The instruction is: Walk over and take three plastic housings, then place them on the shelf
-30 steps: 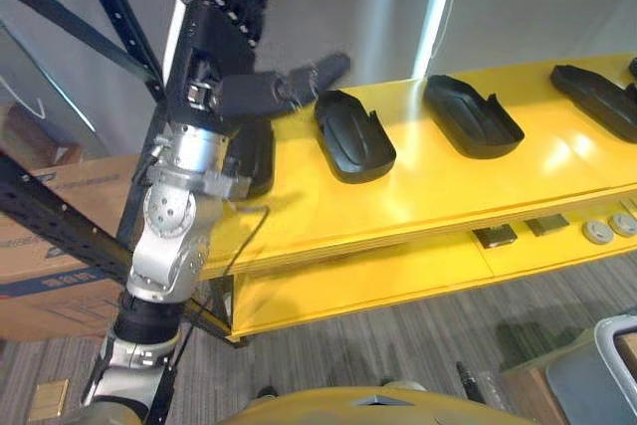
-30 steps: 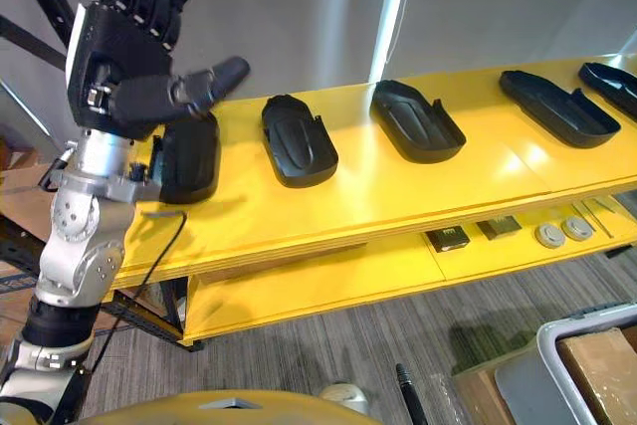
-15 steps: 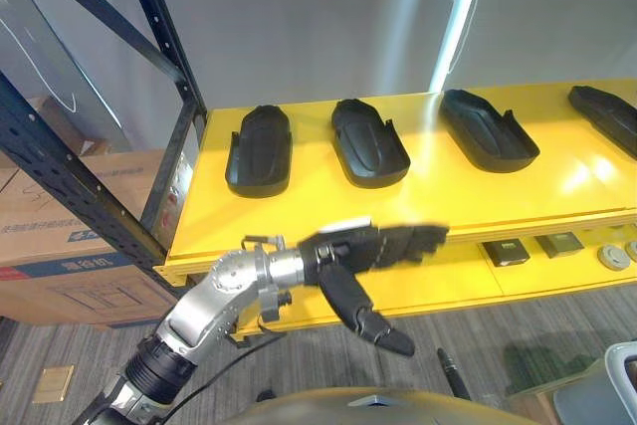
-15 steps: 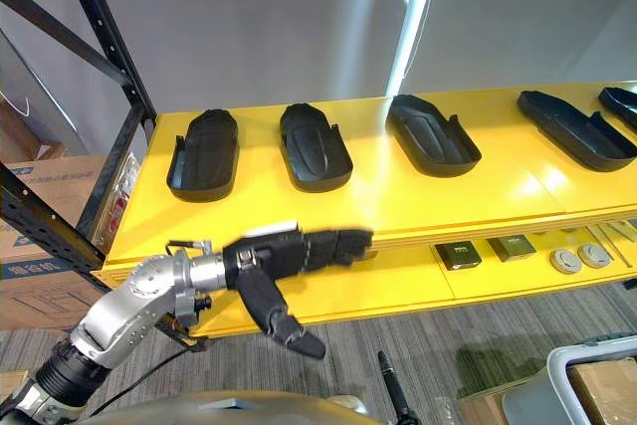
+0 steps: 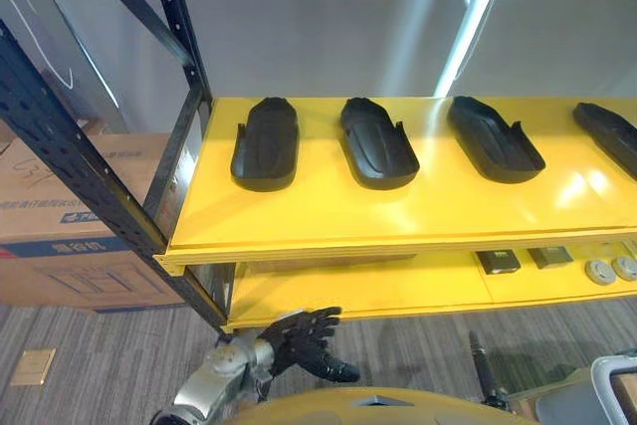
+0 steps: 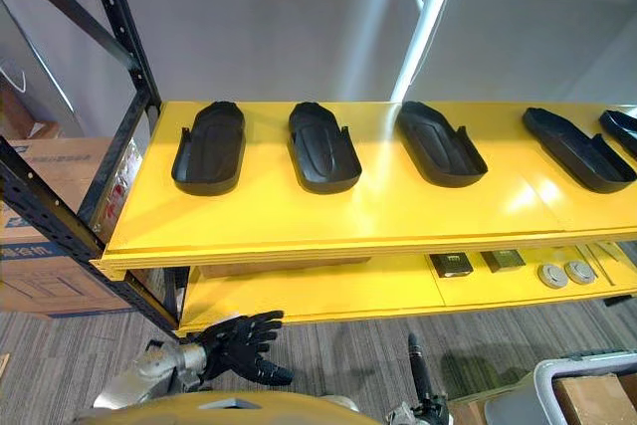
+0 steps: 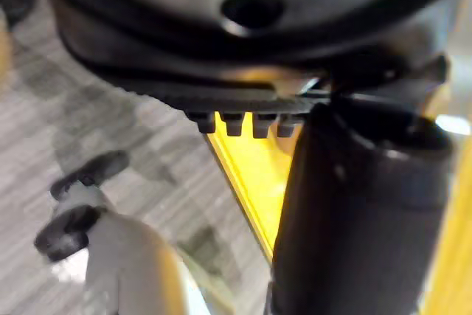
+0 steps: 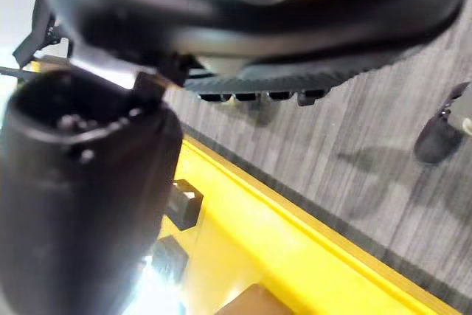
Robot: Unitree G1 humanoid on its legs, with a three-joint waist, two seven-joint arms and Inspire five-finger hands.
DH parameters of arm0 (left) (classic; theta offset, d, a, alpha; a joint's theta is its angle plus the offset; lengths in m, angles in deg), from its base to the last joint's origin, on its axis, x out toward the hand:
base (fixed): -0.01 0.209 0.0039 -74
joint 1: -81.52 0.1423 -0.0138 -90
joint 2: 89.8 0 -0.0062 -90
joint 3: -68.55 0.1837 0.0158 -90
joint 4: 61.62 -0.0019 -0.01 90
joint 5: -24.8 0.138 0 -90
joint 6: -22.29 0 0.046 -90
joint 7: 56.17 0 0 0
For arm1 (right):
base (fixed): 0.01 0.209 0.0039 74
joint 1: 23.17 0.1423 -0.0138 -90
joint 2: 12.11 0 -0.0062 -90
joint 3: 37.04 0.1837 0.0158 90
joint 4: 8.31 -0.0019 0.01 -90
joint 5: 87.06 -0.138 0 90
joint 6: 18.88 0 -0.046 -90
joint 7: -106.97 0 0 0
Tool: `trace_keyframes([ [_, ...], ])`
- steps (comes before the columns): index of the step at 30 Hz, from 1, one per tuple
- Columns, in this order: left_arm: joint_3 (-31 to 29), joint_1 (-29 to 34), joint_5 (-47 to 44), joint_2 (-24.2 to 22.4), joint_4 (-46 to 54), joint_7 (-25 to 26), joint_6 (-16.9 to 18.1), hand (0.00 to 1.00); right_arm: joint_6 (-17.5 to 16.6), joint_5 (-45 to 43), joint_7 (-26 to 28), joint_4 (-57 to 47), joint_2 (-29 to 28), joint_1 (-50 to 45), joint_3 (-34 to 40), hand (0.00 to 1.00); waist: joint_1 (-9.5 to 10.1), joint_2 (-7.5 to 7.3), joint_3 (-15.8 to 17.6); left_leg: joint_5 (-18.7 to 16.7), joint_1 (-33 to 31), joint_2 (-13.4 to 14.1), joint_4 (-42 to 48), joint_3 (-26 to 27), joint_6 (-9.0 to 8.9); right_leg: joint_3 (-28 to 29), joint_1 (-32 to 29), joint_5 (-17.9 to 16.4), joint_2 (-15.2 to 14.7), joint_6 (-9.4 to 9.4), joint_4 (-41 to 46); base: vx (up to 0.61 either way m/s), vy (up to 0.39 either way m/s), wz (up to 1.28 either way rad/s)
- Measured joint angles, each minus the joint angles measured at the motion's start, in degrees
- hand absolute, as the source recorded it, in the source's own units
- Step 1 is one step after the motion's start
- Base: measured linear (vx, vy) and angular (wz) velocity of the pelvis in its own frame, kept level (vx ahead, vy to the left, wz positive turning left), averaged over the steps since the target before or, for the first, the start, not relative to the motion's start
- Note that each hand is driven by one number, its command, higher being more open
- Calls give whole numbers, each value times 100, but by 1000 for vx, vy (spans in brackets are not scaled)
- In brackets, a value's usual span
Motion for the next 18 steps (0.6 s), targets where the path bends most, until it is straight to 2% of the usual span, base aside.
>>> trace_keyframes([
  [2, -382, 65, 197, -236, -576, 669, 356, 100, -102, -6, -285, -173, -69, 5, 3, 100, 68, -27, 14, -18, -7, -26, 0, -47, -10, -55, 21, -31, -24, 25, 4, 55, 18, 14],
  [4, -1157, 256, 655, -596, -1122, 1900, 1131, 100, -335, -70, -703, -611, -144, 40, -49, 100, 115, -77, 63, -21, -13, -39, 1, -62, 21, -82, 59, -20, -45, 27, 15, 68, -11, 6],
  [6, -1554, 333, 1043, -722, -1244, 2501, 1590, 100, -547, -210, -914, -1038, -144, 29, -62, 100, 177, -98, 88, -30, -7, -57, 1, -67, 23, -99, 74, -11, -66, 60, 17, 48, 6, 3],
  [8, -1976, 425, 1554, -793, -1488, 3362, 2188, 100, -913, -165, -1410, -2036, -142, -11, -59, 100, 227, -90, 110, -59, 48, -38, 1, -42, 8, -231, 118, 34, -83, 141, 34, 9, 2, -3],
  [11, -2375, 489, 1763, -907, -1779, 4177, 2487, 100, -1323, 180, -1854, -3053, -144, -2, -56, 100, 243, -77, 108, -162, 130, 56, 0, 8, -54, -280, 102, 44, -13, 143, 169, -4, -13, -9],
  [12, -2627, 550, 1756, -1049, -1784, 4450, 2490, 100, -1479, 389, -2036, -3453, -145, 3, -48, 100, 253, -78, 105, -185, 137, 116, 0, 29, -35, -358, 36, 61, 45, 158, 250, -18, -31, -10],
  [15, -3043, 645, 1603, -1389, -1875, 4857, 2465, 100, -1652, 862, -2544, -4507, -153, -86, 150, 100, 251, -64, 107, -186, 141, 216, 1, 48, -43, -544, -1, 132, 132, 131, 302, -11, -35, -4],
  [18, -3455, 650, 1060, -1722, -2016, 5086, 2404, 100, -1786, 1546, -3138, -5503, -161, -210, 437, 100, 250, -39, 119, -188, 137, 292, 2, 91, -48, -622, -29, 181, 200, 109, 299, -4, -18, -4],
])
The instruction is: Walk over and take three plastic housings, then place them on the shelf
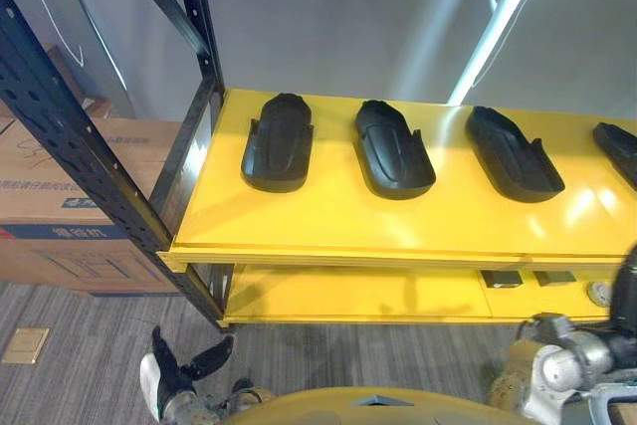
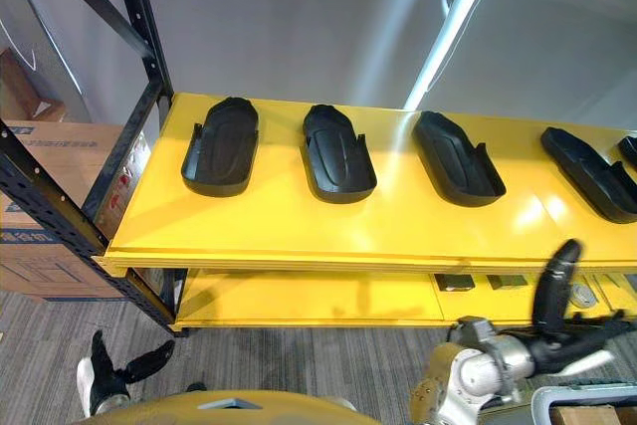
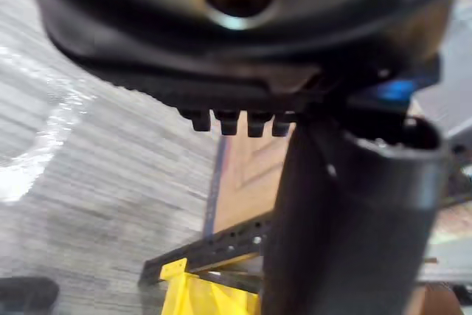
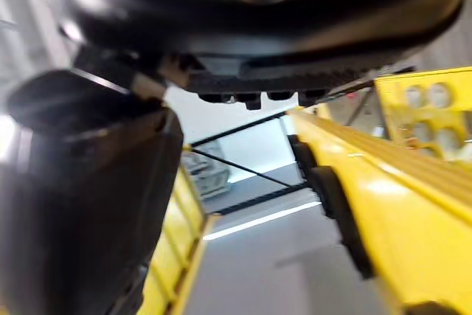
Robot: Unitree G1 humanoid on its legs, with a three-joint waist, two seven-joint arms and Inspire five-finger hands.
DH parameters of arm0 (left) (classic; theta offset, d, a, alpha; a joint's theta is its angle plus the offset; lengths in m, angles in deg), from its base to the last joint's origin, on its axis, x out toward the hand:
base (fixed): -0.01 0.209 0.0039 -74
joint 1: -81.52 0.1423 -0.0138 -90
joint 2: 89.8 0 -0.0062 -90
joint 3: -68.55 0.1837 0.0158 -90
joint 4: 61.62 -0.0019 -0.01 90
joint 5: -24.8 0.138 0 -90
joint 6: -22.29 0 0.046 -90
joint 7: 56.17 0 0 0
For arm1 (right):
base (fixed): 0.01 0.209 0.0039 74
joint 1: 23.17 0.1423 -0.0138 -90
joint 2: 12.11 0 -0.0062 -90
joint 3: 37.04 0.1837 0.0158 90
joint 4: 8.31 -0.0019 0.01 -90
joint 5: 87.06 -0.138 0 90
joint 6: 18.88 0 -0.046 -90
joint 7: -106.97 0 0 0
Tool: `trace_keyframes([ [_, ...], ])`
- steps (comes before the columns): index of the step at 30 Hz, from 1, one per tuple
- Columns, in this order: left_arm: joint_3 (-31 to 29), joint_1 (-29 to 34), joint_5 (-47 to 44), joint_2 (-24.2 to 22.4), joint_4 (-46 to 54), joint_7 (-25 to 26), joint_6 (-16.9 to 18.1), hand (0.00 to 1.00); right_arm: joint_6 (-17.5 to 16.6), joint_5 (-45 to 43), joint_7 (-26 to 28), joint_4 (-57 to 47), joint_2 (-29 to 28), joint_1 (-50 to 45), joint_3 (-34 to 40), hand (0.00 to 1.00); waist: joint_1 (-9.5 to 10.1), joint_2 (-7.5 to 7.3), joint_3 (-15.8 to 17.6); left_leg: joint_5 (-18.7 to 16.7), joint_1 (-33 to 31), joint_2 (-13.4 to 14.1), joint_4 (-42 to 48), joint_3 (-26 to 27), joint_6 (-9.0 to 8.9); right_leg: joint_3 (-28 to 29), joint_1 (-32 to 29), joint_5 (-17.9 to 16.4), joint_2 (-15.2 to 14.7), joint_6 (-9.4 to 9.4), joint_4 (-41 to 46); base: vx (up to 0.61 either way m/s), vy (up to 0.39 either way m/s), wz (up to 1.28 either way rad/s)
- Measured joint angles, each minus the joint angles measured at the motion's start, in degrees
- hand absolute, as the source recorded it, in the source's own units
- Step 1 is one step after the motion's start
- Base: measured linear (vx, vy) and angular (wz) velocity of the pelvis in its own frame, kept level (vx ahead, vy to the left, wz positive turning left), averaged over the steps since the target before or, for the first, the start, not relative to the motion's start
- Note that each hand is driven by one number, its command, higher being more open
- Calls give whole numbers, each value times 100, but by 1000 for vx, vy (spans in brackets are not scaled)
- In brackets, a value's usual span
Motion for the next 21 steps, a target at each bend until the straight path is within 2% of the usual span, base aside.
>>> trace_keyframes([
  [4, -287, 0, -626, -211, -42, 156, -103, 100, -129, 652, -486, -1058, -29, -50, 397, 100, -34, 20, -7, 3, -50, -21, 0, 82, -3, -75, -75, -26, -17, -36, -44, -21, -12, -10],
  [6, -395, -6, -952, -217, -137, -109, -126, 100, -167, 836, -539, -1476, -35, -28, 542, 100, -35, -10, -32, 12, -45, -66, 0, 157, -17, -98, -80, -137, -29, -198, -119, -14, -30, -14],
  [7, -448, -15, -1171, -205, -236, -514, -219, 100, -170, 802, -352, -1712, -25, 14, 688, 100, -72, 6, -51, 39, -58, -59, 0, 146, -44, -122, -101, -156, -28, -217, -112, 3, -25, -8],
  [8, -459, -19, -1374, -182, -365, -983, -262, 100, -163, 546, 154, -1851, 20, 59, 815, 100, -101, 12, -78, 57, -89, -66, 0, 134, -49, -122, -136, -156, -21, -221, -112, 0, 0, 0],
  [9, -463, -21, -1393, -161, -414, -1108, -275, 100, -153, 439, 333, -1882, 84, 94, 814, 100, -133, 24, -94, 74, -109, -66, 1, 119, -64, -126, -144, -156, -20, -221, -112, 27, -1, 6],
  [10, -458, -32, -1419, -84, -520, -1359, -352, 100, -62, 179, 823, -1907, 238, 248, 799, 100, -221, 29, -111, 124, -154, -76, 1, 40, -31, -149, -166, -151, -21, -222, -110, 24, -8, 8],
  [12, -418, -59, -1500, 57, -785, -1745, -371, 100, 243, -324, 1769, -1899, 589, 576, 665, 100, -283, 33, -115, 134, -160, -100, 1, 4, -17, -133, -167, -148, -19, -220, -110, 9, -2, 4],
  [13, -406, -61, -1537, 106, -856, -1830, -377, 100, 344, -443, 2043, -1887, 700, 669, 591, 100, -293, 34, -116, 135, -161, -106, 1, 3, -16, -127, -169, -148, -18, -220, -110, 0, 0, 0],
  [15, -356, -66, -1574, 268, -1128, -2081, -455, 100, 733, -841, 3087, -1730, 1183, 1057, 138, 100, -315, 26, -119, 148, -181, -130, 1, -13, 3, -84, -203, -144, -22, -221, -106, 0, 0, 0],
  [17, -307, -64, -1573, 354, -1300, -2210, -494, 100, 1061, -1018, 3607, -1559, 1465, 1390, -232, 100, -312, 33, -151, 162, -233, -132, 1, -34, 15, -85, -248, -142, -21, -222, -96, -3, 0, 4],
  [18, -295, -67, -1574, 419, -1400, -2337, -519, 100, 1398, -1077, 3930, -1336, 1735, 1786, -618, 100, -303, -16, -152, 198, -281, -134, 2, -91, 30, -121, -276, -128, -17, -235, -93, -5, -1, 12],
  [19, -293, -71, -1577, 441, -1424, -2381, -521, 100, 1526, -1109, 4042, -1225, 1842, 1970, -767, 100, -285, -39, -140, 222, -293, -134, 2, -111, 39, -134, -277, -122, -15, -244, -93, -7, -4, 17],
  [21, -223, -238, -1577, 589, -1461, -2559, -596, 100, 2073, -1167, 4388, -782, 2220, 2787, -1304, 100, -168, -86, -132, 280, -418, -135, 5, -184, 56, -175, -370, -92, -10, -286, -81, -28, -2, 16],
])
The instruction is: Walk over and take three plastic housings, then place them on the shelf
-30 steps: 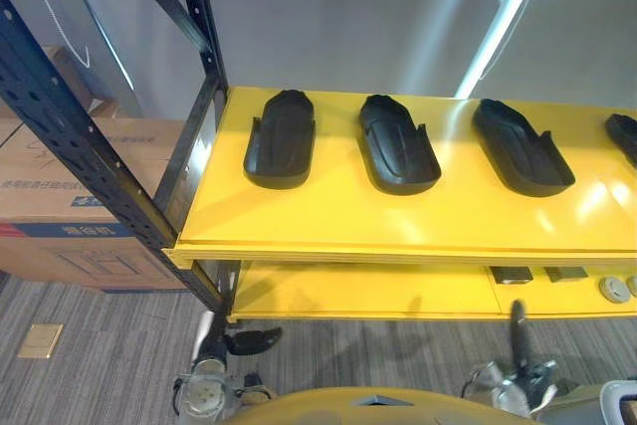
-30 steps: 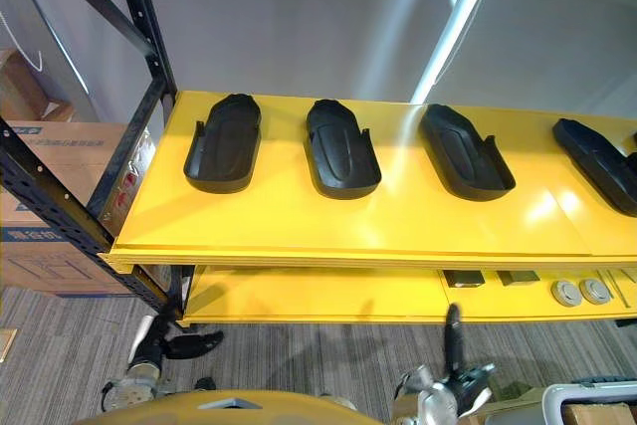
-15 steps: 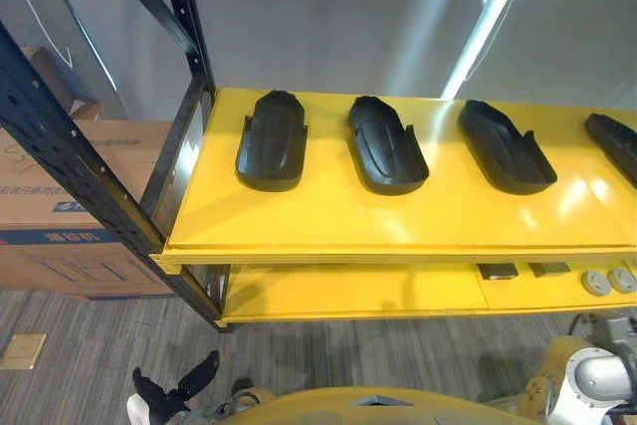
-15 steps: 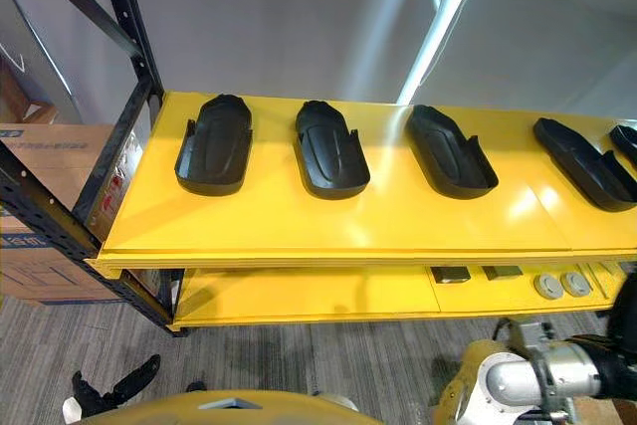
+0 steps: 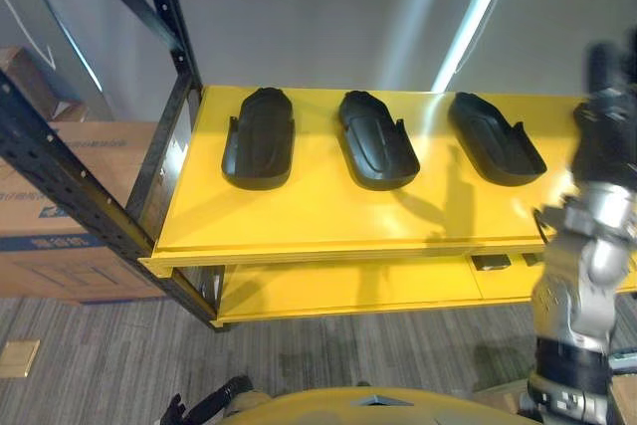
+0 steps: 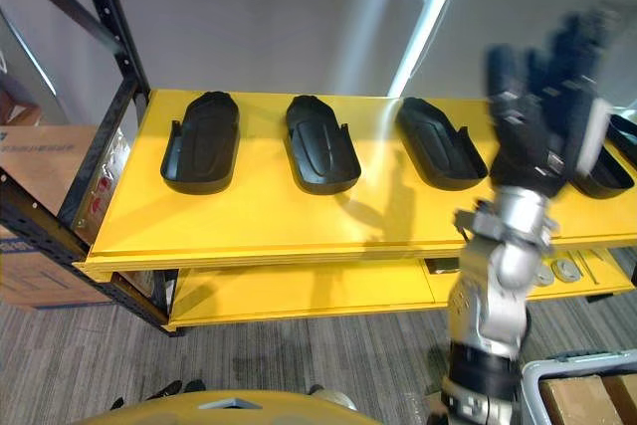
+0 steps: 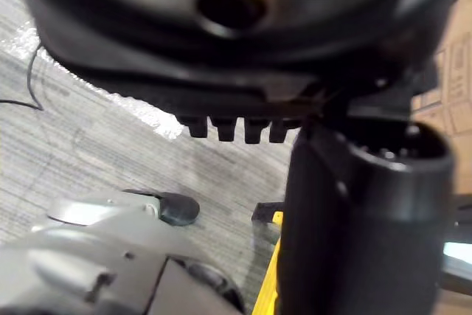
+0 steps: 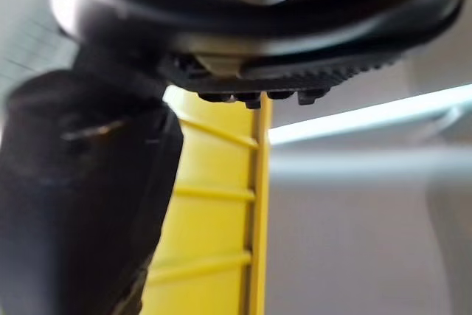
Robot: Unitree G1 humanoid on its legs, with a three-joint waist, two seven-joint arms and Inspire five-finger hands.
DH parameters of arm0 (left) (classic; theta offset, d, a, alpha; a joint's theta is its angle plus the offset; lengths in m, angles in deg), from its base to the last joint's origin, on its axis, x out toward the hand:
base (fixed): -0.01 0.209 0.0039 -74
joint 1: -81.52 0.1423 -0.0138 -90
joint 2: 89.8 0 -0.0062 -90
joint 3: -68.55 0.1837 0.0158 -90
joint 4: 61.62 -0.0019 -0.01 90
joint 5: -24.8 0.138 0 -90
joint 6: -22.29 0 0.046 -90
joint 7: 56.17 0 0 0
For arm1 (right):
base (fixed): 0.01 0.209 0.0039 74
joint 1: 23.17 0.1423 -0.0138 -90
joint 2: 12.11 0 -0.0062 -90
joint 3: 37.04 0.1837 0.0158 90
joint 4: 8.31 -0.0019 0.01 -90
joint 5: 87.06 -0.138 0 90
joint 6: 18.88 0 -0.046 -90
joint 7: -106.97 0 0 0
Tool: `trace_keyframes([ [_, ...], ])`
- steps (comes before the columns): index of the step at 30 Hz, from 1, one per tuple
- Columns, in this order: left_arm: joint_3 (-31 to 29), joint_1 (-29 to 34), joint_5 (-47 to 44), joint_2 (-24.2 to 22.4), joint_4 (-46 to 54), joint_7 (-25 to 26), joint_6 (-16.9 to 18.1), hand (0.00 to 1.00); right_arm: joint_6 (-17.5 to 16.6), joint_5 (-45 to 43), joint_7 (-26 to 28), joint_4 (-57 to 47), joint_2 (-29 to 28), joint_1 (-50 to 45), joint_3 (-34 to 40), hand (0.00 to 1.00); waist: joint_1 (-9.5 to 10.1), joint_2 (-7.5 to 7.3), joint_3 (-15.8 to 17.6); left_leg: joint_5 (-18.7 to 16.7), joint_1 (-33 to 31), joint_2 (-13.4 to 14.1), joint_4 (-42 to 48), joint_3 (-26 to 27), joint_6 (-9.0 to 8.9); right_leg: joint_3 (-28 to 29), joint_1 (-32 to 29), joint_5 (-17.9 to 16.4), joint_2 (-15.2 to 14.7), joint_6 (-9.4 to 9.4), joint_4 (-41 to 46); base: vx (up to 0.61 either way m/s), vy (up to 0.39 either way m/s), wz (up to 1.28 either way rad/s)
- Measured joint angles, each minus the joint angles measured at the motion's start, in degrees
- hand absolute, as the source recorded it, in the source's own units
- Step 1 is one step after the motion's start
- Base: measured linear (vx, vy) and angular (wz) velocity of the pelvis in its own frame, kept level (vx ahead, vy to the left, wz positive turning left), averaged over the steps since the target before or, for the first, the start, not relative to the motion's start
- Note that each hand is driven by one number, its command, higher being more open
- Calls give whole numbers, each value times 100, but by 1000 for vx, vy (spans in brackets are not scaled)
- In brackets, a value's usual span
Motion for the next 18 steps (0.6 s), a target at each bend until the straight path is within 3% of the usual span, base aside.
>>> trace_keyframes([
  [4, 185, -346, -12, 77, 3, -145, -47, 100, 567, 6, 212, 571, 266, 1283, -925, 100, 191, 35, 158, 104, -190, -17, 2, -164, 43, -101, -92, 62, -1, -59, -5, -43, 8, 17],
  [11, 307, -598, -48, 81, 17, -200, -137, 100, 639, 1, 134, 850, 78, 2547, -1663, 100, 375, 194, 677, 235, -298, -34, 6, -395, 88, -280, -92, 84, -7, -88, 59, -41, 9, 16],
  [18, 665, -692, 64, 97, 130, -190, -17, 100, 729, 500, -684, 1208, -370, 2648, -1907, 100, 489, 371, 973, 325, -363, -33, 15, -526, 105, -369, -99, 79, -4, -98, 102, -33, 2, 8],
])
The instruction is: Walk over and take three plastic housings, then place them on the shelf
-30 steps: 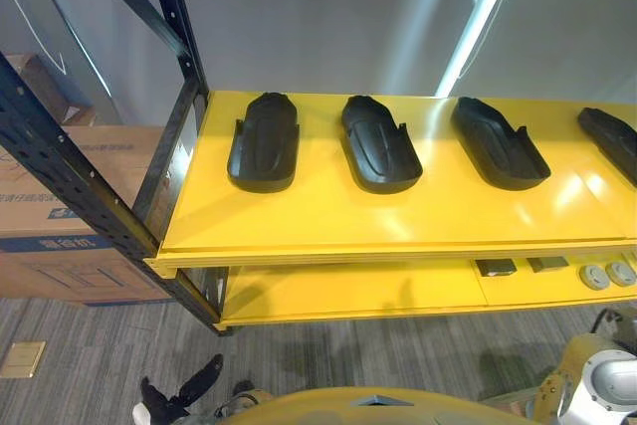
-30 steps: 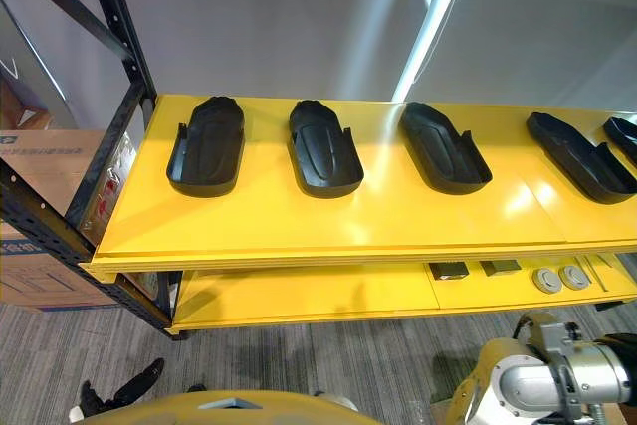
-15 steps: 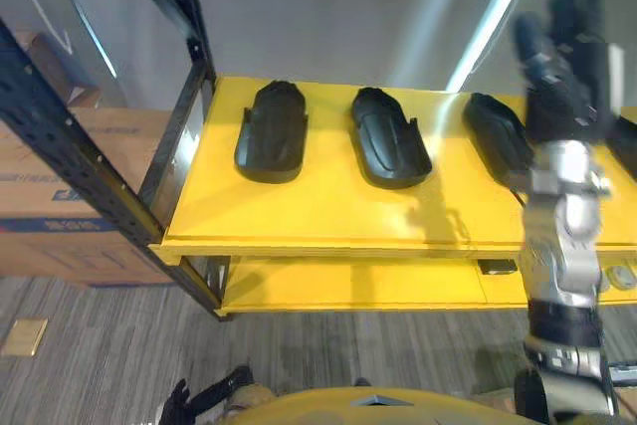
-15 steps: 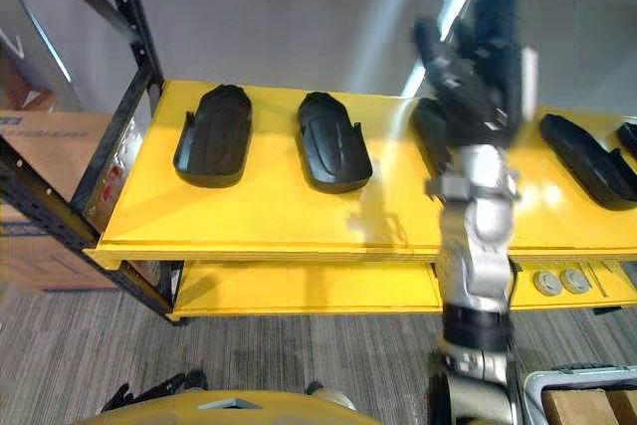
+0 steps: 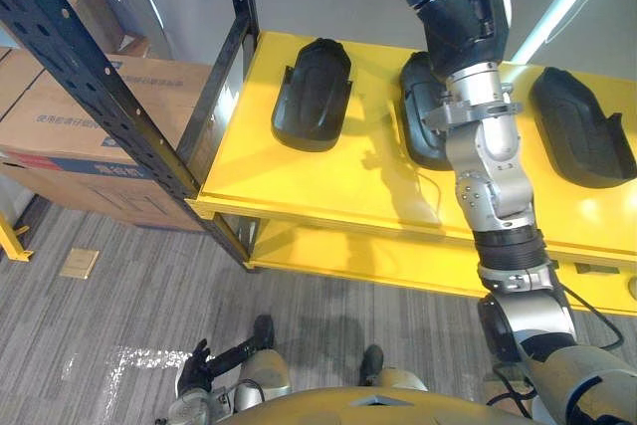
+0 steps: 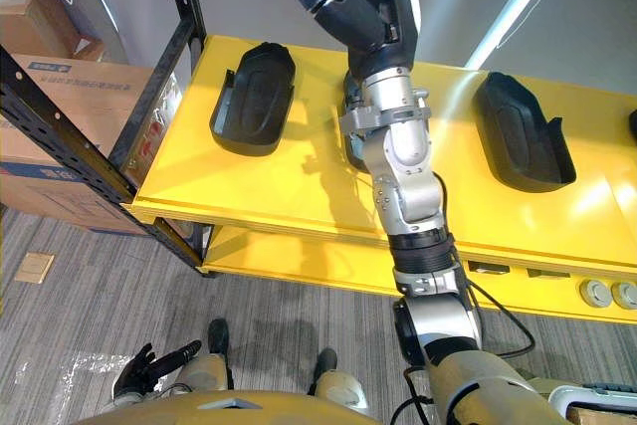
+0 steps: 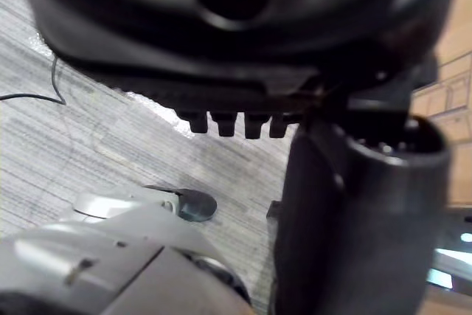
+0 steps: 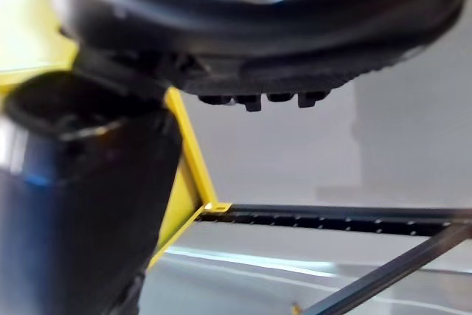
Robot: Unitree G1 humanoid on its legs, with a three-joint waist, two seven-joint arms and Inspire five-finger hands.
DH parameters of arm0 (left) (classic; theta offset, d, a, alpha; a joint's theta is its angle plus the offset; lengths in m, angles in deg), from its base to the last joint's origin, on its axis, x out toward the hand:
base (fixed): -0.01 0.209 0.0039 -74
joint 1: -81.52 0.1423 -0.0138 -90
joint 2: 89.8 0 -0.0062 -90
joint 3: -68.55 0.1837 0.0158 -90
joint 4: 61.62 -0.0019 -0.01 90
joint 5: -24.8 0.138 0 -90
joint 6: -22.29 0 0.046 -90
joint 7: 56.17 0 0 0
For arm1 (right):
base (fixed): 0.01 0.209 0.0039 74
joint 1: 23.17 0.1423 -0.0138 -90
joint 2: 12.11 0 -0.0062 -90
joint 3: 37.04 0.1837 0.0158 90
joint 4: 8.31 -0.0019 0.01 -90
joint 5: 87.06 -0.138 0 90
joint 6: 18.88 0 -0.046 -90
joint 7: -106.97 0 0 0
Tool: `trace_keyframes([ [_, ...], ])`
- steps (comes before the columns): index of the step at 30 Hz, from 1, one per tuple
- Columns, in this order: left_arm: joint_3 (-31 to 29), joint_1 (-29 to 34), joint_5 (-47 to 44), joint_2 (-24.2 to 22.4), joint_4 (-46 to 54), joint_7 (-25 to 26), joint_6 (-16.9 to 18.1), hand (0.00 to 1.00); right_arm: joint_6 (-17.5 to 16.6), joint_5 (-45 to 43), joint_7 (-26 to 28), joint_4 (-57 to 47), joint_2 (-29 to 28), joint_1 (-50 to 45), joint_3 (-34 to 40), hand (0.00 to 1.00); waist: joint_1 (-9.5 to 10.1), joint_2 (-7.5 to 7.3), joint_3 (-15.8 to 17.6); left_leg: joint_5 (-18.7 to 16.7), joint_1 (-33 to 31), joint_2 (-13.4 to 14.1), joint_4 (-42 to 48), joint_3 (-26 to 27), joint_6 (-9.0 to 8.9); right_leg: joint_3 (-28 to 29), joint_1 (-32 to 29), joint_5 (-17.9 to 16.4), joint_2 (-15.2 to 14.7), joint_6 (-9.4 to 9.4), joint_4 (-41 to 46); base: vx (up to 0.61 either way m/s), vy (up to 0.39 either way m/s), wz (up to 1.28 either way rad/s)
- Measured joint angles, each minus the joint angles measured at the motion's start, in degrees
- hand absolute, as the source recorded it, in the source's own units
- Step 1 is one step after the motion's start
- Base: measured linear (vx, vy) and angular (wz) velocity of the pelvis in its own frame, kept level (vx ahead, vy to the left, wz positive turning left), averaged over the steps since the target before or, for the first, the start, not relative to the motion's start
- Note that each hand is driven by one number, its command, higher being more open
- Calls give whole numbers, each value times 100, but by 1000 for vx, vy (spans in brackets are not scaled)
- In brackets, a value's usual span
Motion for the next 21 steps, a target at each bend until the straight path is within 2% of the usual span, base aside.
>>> trace_keyframes([
  [3, 146, -86, 6, 43, 62, 1, 49, 100, 191, 278, -326, 195, -40, 42, -37, 100, -10, 68, 207, 30, -81, 1, -7, -30, 8, 3, -85, 1, 1, -29, 19, -55, 9, 2],
  [9, 577, -357, 3, 122, 223, -34, 62, 100, 337, 465, -638, 563, -158, 349, -153, 100, -30, 219, 618, 100, -310, -3, 11, -52, 38, 15, -299, 138, 10, -3, -21, -13, 3, 0],
  [12, 759, -486, -25, 184, 236, -61, 61, 100, 371, 508, -641, 647, -244, 454, -174, 100, -33, 268, 775, 116, -346, -10, 14, -57, 39, 16, -334, 144, 8, -3, -25, 13, -2, -1],
  [21, 910, -555, -124, 181, 322, -48, 26, 100, 461, 511, -545, 1030, -333, 761, -591, 100, -42, 418, 957, 115, -391, -26, 17, -117, 40, 19, -382, 142, -3, -6, -14, 12, -3, -1],
])
